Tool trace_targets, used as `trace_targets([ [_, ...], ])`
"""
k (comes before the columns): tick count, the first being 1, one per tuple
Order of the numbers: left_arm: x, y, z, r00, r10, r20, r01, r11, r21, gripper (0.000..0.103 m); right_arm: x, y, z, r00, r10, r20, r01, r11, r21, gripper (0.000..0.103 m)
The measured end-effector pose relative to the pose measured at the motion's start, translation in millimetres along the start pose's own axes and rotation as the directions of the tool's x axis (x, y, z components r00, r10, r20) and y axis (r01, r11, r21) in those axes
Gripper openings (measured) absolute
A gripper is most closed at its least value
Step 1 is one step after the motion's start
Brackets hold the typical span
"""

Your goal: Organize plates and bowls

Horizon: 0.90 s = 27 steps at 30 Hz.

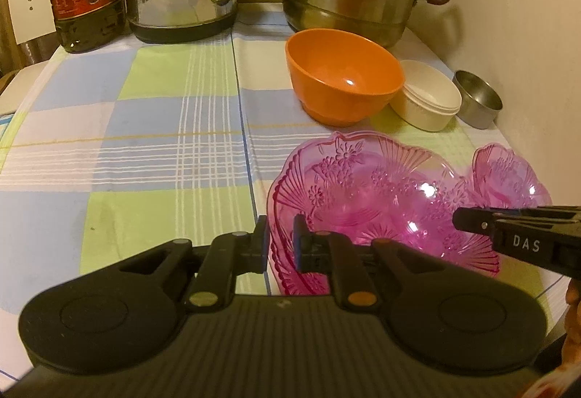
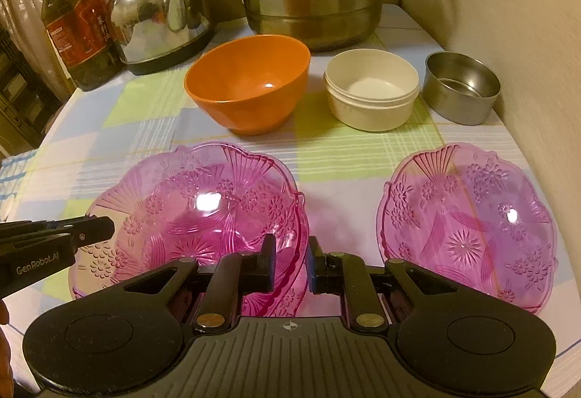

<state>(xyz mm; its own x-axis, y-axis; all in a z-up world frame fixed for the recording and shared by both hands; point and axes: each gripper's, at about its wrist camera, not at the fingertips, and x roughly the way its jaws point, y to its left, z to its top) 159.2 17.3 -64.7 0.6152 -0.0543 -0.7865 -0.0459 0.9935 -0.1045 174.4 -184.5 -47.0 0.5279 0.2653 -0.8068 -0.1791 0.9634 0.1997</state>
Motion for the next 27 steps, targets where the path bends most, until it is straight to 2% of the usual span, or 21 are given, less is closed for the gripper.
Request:
trace_targets([
  [27, 16.0, -9.6, -12.3, 1.000, 0.019, 0.005, -0.019, 0.999, 0.041, 0.015, 9.7, -0.6, -7.2, 1.000, -0.019, 0.019, 0.020, 0.999, -0.035, 0.017],
])
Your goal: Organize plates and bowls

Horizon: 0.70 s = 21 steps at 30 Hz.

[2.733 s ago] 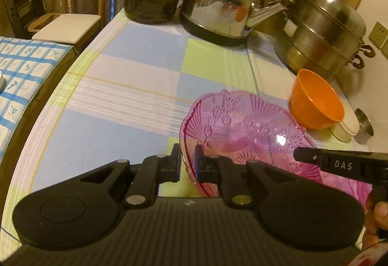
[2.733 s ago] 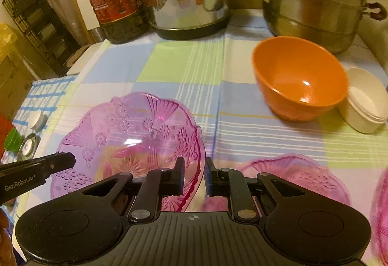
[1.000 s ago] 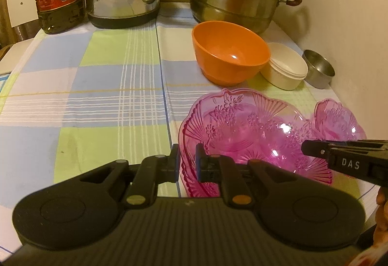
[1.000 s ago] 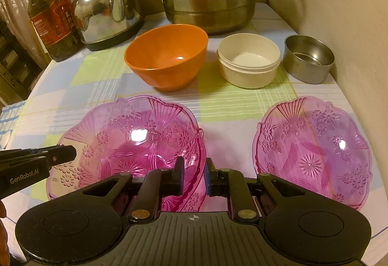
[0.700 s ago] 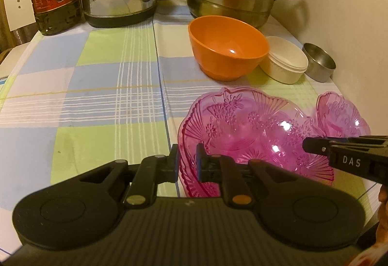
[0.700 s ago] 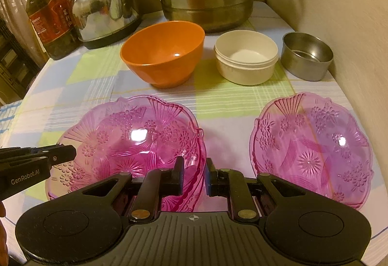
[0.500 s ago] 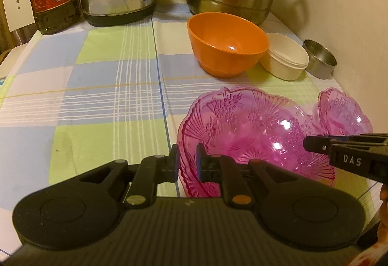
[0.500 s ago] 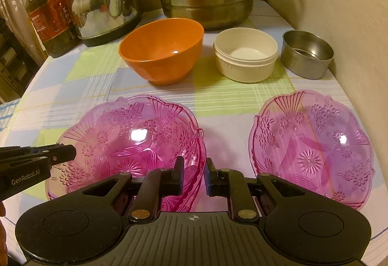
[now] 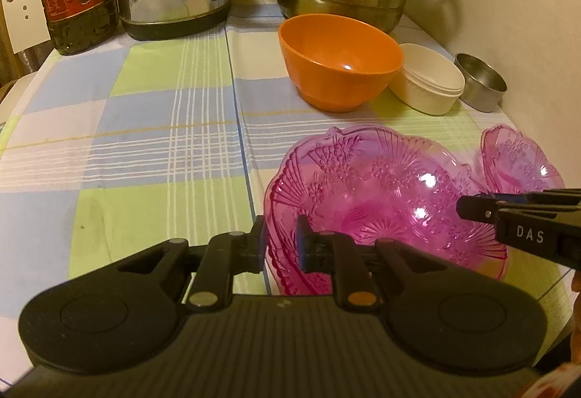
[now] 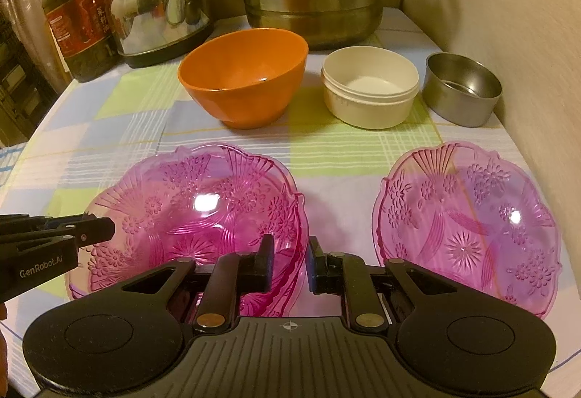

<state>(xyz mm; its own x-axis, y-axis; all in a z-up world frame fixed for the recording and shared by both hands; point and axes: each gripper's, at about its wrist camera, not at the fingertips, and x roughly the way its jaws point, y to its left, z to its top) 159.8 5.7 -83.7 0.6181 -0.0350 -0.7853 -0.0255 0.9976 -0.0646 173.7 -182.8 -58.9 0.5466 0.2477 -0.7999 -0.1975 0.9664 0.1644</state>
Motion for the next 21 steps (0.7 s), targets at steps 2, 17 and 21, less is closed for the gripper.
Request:
trace_targets([
  [2, 0.5, -0.7, -0.2, 1.000, 0.003, 0.000, -0.003, 1.000, 0.005, 0.016, 0.6, 0.2, -0.2, 1.000, -0.001, 0.005, 0.001, 1.000, -0.003, 0.017],
  [17, -13.8, 14.8, -4.8, 0.999, -0.028, 0.020, 0.029, 0.995, -0.094, 0.024, -14.2, -17.0, -4.1, 0.998, 0.044, 0.035, -0.048, 0.993, 0.108, 0.040],
  [21, -19.1, 16.2, -6.0, 0.999, -0.042, 0.020, 0.044, 0.992, -0.122, 0.024, -16.7, -18.6, -9.2, 0.999, 0.034, 0.020, -0.036, 0.992, 0.119, 0.040],
])
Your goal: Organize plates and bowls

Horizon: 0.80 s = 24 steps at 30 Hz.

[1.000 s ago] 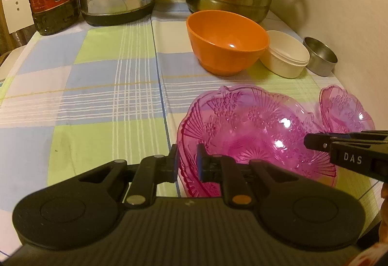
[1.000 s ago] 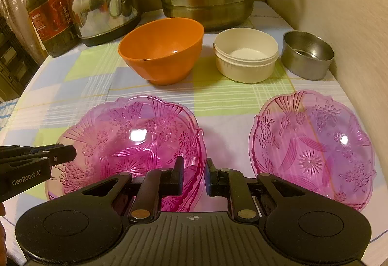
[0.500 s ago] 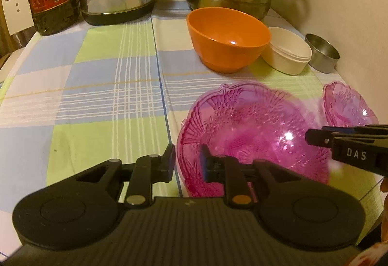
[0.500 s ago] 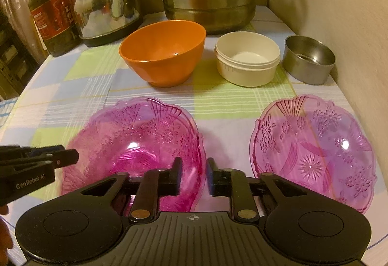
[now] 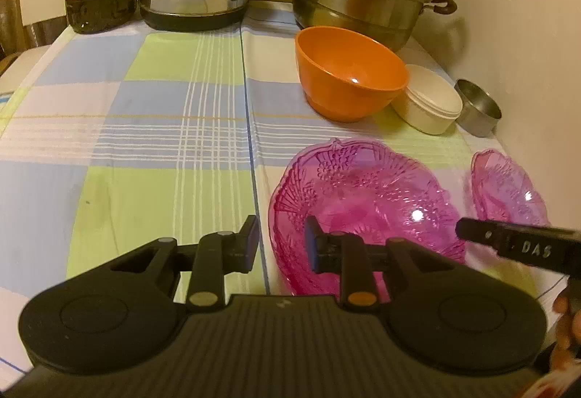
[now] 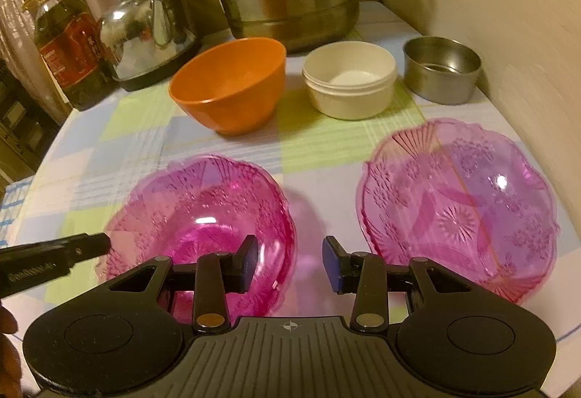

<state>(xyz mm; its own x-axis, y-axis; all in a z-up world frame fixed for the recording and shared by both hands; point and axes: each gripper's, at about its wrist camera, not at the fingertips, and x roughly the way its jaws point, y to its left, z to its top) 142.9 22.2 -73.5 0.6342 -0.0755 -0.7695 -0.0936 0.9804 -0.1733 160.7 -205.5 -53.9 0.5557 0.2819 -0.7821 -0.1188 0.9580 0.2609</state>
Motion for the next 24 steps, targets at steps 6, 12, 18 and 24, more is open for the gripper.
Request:
trace_targets([
  [6, -11.8, -3.6, -3.1, 1.000, -0.015, 0.009, 0.015, 1.000, -0.026, 0.025, -8.0, -1.9, -7.5, 1.000, -0.001, -0.005, 0.001, 1.000, 0.019, 0.040],
  [12, -22.7, -13.4, -7.9, 0.999, -0.030, 0.015, 0.031, 0.999, -0.024, 0.027, -19.1, -1.5, -12.1, 1.000, -0.010, -0.007, 0.010, 1.000, 0.024, 0.040],
  [18, -31.3, -29.6, -13.1, 0.998, -0.055, 0.011, 0.055, 0.998, -0.010, 0.032, -32.1, -6.5, -17.2, 0.999, -0.040, -0.005, 0.040, 0.999, 0.035, 0.046],
  [24, -36.6, -48.4, -16.0, 0.997, -0.077, 0.009, 0.077, 0.997, 0.014, 0.039, -47.8, -19.0, -24.3, 0.997, -0.074, 0.004, 0.074, 0.996, 0.057, 0.059],
])
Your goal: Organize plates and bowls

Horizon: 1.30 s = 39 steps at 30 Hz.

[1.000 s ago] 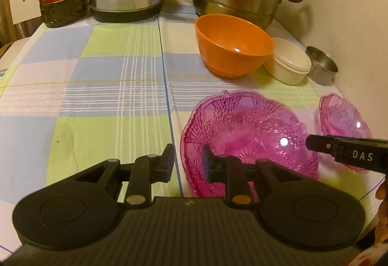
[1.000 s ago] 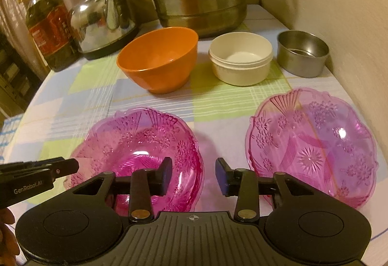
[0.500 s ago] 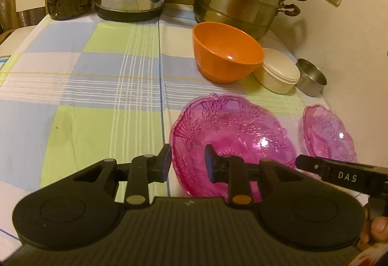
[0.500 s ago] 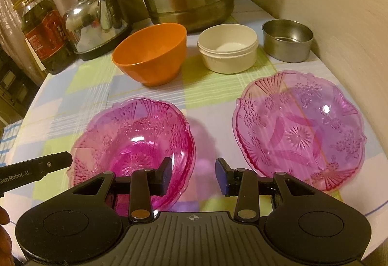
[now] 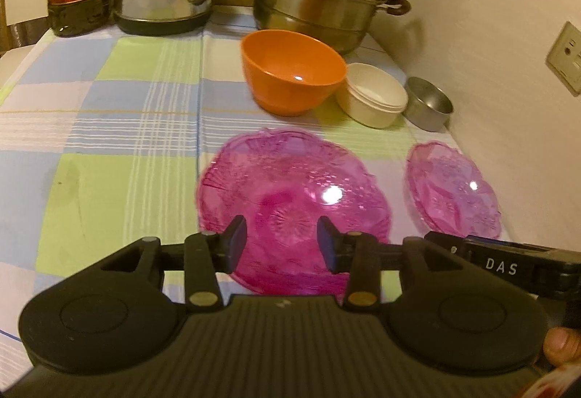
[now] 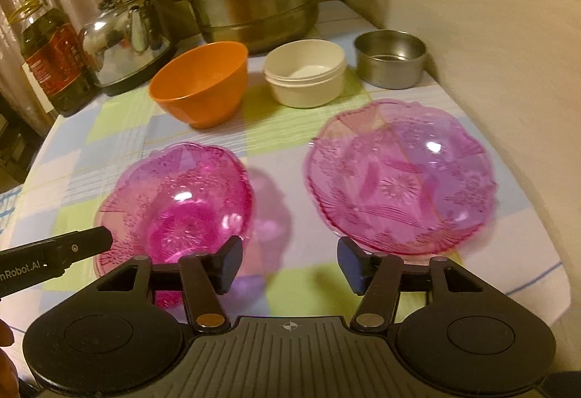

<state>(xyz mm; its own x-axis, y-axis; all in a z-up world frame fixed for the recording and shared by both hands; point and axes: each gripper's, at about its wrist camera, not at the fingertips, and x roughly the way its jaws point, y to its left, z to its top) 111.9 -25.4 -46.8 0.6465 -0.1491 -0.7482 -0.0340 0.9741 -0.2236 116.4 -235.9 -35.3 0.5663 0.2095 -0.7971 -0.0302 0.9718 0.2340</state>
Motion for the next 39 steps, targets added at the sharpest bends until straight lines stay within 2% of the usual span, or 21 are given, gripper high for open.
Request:
trace_targets([
  [5, -2.3, -21.9, -1.6, 1.000, -0.022, 0.009, 0.021, 0.999, 0.033, 0.060, -12.8, -15.5, -2.6, 0.999, -0.040, 0.008, 0.040, 0.999, 0.024, 0.060],
  [14, 4.7, -62.3, -1.8, 0.998, -0.057, -0.001, 0.056, 0.994, 0.093, 0.071, -38.9, -50.1, -3.4, 0.995, -0.092, 0.039, 0.089, 0.993, 0.081, 0.061],
  [18, 8.5, -77.4, -1.6, 0.997, -0.072, -0.002, 0.072, 0.991, 0.115, 0.073, -45.9, -66.6, -2.1, 0.992, -0.113, 0.048, 0.107, 0.988, 0.113, 0.062],
  [25, 18.8, -100.6, -1.5, 0.996, -0.089, -0.020, 0.091, 0.984, 0.156, 0.073, -52.1, -93.5, -2.2, 0.989, -0.138, 0.055, 0.127, 0.978, 0.164, 0.072],
  [39, 50.5, -132.6, 10.2, 0.993, -0.117, -0.032, 0.121, 0.975, 0.186, 0.073, -43.9, -138.3, 7.3, 0.988, -0.145, 0.059, 0.124, 0.954, 0.273, 0.073],
])
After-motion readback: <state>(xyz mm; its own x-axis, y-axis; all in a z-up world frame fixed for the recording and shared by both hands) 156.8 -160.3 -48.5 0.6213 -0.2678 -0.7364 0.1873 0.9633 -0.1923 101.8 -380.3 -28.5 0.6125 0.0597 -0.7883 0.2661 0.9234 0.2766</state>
